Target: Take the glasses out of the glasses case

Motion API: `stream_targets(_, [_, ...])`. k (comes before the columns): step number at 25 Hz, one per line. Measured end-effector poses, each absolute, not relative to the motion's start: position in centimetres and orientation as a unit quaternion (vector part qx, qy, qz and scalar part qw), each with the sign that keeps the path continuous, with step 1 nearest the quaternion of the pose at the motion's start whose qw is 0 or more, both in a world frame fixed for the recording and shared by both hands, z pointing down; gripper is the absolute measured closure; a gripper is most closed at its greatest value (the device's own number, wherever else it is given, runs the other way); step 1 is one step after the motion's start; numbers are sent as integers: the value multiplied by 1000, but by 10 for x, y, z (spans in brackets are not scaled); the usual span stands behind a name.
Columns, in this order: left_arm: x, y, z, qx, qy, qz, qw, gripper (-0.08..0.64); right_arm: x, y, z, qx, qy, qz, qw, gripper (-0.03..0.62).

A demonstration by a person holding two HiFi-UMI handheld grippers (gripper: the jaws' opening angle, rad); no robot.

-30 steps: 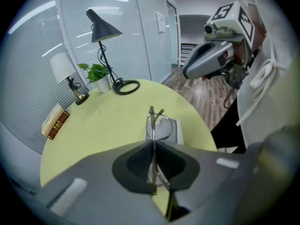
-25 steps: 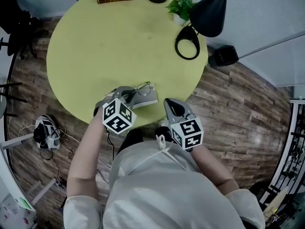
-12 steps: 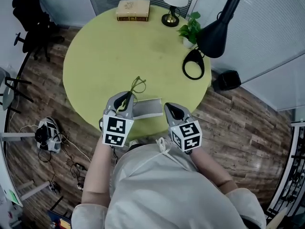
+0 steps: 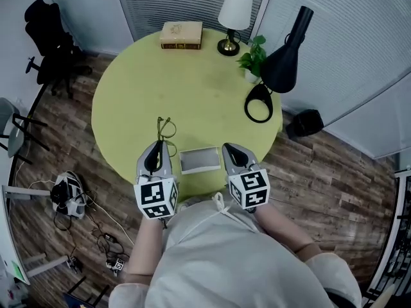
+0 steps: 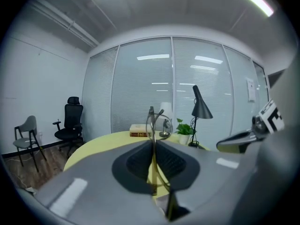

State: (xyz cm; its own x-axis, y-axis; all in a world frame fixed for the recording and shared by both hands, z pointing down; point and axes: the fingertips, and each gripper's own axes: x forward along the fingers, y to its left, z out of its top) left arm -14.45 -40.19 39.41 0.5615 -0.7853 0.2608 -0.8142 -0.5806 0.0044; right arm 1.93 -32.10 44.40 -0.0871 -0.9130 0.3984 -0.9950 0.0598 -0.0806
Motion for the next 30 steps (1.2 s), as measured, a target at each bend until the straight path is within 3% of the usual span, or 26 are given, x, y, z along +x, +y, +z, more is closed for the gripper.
stream_targets(30, [-125,-392,414,889,-430,144,59,543,28,-321,440,675,-707,164,132,594])
